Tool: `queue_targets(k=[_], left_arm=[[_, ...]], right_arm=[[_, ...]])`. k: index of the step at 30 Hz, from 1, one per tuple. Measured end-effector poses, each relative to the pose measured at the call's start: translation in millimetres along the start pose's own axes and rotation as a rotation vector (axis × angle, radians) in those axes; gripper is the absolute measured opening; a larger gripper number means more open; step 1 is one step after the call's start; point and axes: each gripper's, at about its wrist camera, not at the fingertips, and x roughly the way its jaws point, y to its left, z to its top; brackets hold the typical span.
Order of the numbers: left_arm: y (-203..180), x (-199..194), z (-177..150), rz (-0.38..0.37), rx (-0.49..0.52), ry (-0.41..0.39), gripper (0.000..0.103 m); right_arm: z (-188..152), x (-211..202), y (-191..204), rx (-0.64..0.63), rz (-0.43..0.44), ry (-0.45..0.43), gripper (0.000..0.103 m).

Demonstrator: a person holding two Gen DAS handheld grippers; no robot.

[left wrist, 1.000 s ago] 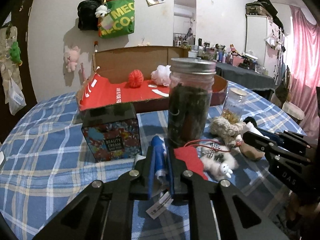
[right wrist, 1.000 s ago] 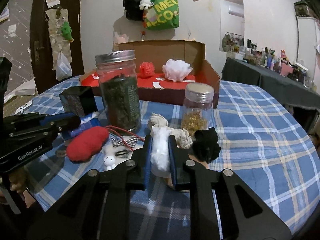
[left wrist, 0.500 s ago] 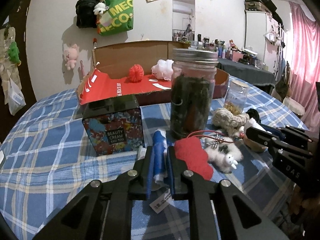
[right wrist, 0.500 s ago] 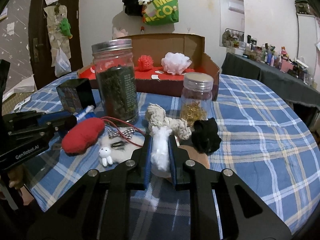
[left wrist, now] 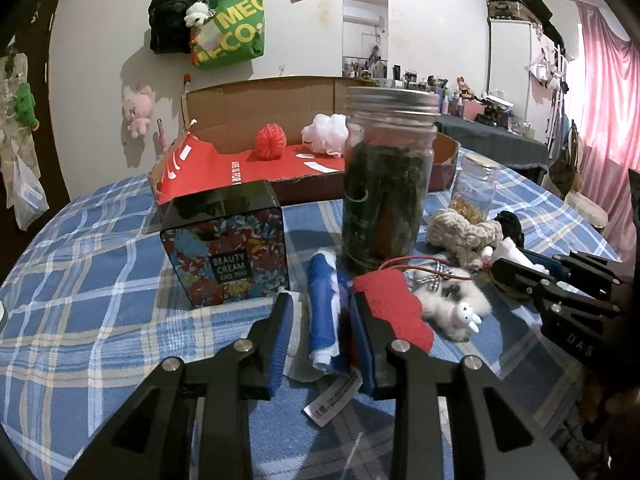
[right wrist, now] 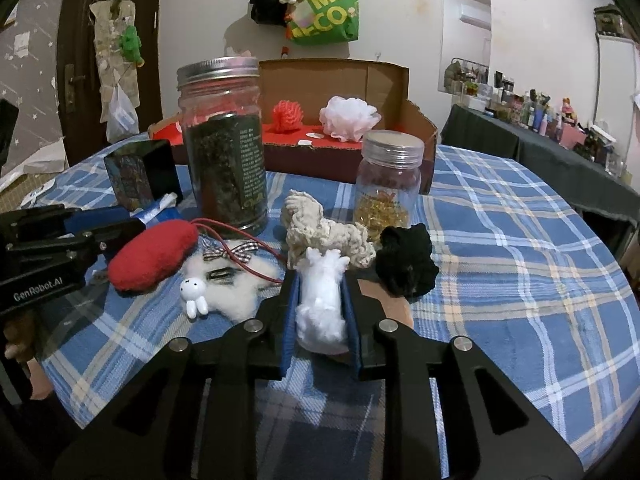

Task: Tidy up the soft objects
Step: 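Lift the white item and blue tube and carry them toward the cardboard box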

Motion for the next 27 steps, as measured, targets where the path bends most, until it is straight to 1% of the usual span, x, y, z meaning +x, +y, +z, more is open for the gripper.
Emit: queue_targets(k=[1, 3, 7, 8, 9, 10, 11, 13, 15, 17, 22, 23, 24, 27], left_arm=[[1, 0, 0, -0.003, -0.002, 0.001, 0.033], [3, 0, -1, -0.007, -0.004, 0.008, 0.041], [8, -2, -2, 0.000, -0.005, 0.009, 0.042], [8, -1, -2, -0.002, -0.005, 0.011, 0.039], [7, -1, -2, -0.002, -0.003, 0.011, 0.030], [7, -1, -2, -0.001, -0.002, 0.011, 0.023], [6, -1, -2, -0.008, 0.005, 0.014, 0.019], [4, 0, -4, -0.026, 0.022, 0.020, 0.019], [1, -2, -5, -0.007, 0.040, 0.007, 0.019], [0, -3, -4, -0.009, 0.046, 0.002, 0.019], [0, 2, -3, -0.029, 0.045, 0.038, 0.017], [0, 3, -2, -0.029, 0.044, 0.043, 0.015], [1, 3, -2, -0.035, 0.038, 0.045, 0.014], [1, -1, -2, -0.050, 0.024, 0.034, 0.013]], right_arm=[[-1, -1, 0, -0.002, -0.001, -0.001, 0.021], [-1, 0, -1, 0.001, 0.001, 0.003, 0.021], [-2, -1, -3, 0.014, 0.009, 0.002, 0.021], [-2, -1, -3, 0.015, 0.009, -0.002, 0.021], [-3, -2, -3, 0.015, 0.009, -0.009, 0.021], [-3, -2, -3, 0.015, 0.010, -0.011, 0.021], [-3, -2, -4, 0.017, 0.014, -0.015, 0.021], [-3, -2, -5, 0.022, 0.021, -0.009, 0.021], [-3, -2, -7, 0.030, 0.027, -0.009, 0.021], [-2, -1, -7, 0.036, 0.033, -0.004, 0.021], [-3, 1, -4, 0.014, 0.020, 0.006, 0.021], [-4, 0, -4, 0.013, 0.020, -0.002, 0.019], [-3, -3, -5, 0.019, 0.037, -0.017, 0.013], [3, -12, -2, 0.017, 0.050, -0.053, 0.012]])
